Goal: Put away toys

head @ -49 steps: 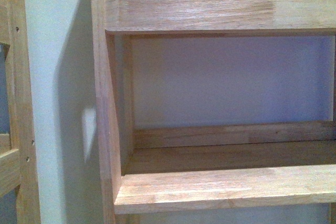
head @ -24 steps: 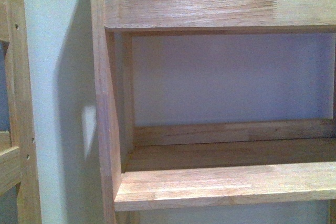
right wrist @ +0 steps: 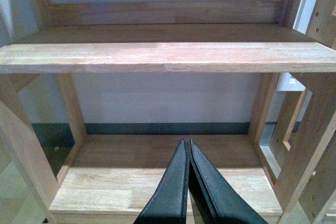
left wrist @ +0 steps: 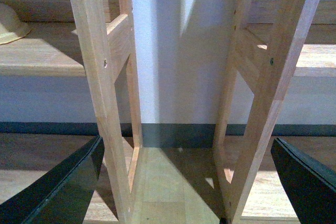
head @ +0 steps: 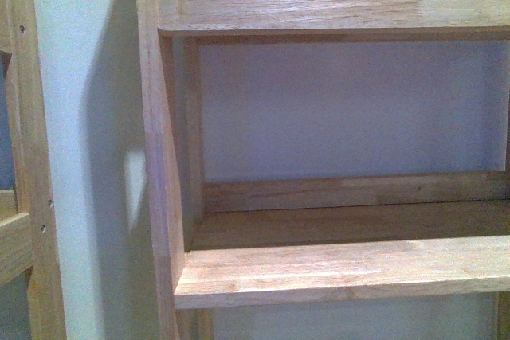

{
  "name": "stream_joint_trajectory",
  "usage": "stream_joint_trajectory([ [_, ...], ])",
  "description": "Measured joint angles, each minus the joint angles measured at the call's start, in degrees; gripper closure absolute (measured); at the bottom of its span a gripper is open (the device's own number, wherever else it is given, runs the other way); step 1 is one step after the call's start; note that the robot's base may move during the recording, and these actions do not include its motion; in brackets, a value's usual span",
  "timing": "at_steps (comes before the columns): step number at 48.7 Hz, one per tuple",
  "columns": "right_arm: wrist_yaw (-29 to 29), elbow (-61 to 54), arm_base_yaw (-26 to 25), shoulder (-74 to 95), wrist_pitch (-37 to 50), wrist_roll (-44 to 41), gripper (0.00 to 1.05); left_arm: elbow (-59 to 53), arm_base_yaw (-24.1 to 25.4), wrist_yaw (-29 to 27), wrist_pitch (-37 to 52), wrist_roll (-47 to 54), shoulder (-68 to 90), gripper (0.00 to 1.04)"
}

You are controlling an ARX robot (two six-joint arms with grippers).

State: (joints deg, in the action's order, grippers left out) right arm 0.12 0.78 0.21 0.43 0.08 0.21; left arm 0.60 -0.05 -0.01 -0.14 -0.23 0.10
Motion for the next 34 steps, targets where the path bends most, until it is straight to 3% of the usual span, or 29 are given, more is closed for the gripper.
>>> stream_joint_trajectory([
  [3, 0.02, 0.0, 0.0, 0.0, 0.0, -0.04, 0.95, 0.0, 0.0, 0.0, 0.0, 0.0, 0.0, 0.06],
  [11, 0.02, 0.0, -0.02, -0.02, 0.0, -0.04, 0.61, 0.0, 0.0, -0.02, 0.0, 0.0, 0.0, 0.06],
  [17, 0.02, 0.0, -0.02, 0.0, 0.0, -0.04, 0.42, 0.0, 0.0, 0.0, 0.0, 0.0, 0.0, 0.06],
  [30, 0.02, 0.0, -0.02, -0.02, 0.0, -0.04, 0.06, 0.0, 0.0, -0.02, 0.0, 0.0, 0.0, 0.06],
  [34, 0.02, 0.0, -0.02, -0.02, 0.0, -0.04, 0.07, -0.02, 0.0, -0.02, 0.0, 0.0, 0.0, 0.06],
])
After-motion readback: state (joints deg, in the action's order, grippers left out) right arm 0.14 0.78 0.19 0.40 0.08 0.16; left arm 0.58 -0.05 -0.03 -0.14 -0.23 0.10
